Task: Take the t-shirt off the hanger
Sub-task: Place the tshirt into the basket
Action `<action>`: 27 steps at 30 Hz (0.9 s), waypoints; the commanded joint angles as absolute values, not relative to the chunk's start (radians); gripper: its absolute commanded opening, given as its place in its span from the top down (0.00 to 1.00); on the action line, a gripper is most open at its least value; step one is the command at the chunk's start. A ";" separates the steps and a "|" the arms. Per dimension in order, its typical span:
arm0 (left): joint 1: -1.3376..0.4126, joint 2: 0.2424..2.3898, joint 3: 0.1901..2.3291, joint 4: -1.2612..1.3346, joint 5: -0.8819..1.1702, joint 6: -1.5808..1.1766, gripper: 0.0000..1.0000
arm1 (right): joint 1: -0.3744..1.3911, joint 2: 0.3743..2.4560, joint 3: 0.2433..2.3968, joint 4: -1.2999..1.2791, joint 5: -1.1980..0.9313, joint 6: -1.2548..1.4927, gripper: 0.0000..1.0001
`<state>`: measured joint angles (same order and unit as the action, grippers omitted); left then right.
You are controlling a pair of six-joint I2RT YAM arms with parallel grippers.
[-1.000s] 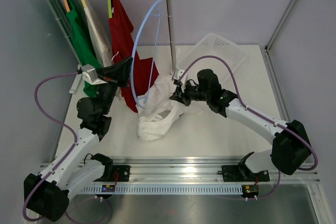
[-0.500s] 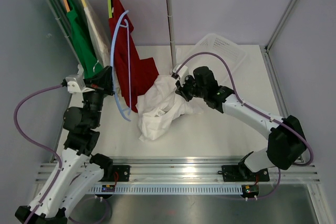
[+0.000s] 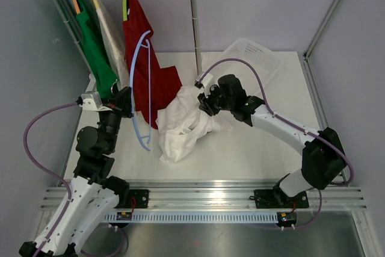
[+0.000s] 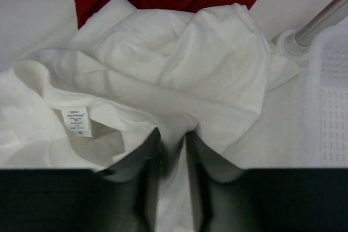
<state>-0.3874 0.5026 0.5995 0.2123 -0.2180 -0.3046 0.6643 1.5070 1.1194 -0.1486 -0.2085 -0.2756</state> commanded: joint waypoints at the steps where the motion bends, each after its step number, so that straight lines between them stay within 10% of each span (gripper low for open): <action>1: -0.387 0.471 0.611 0.279 -0.175 -0.324 1.00 | 0.661 1.528 1.195 -0.164 -0.383 -0.291 0.57; 4: -0.387 0.456 0.607 0.275 -0.169 -0.325 1.00 | 0.664 1.548 1.213 -0.241 -0.521 -0.345 0.26; 5: -0.387 0.453 0.607 0.275 -0.167 -0.325 1.00 | 0.669 1.551 1.213 -0.251 -0.525 -0.356 0.01; 27: -0.387 0.454 0.607 0.299 -0.072 -0.321 1.00 | 0.793 1.882 1.288 -0.210 -0.419 -0.367 0.00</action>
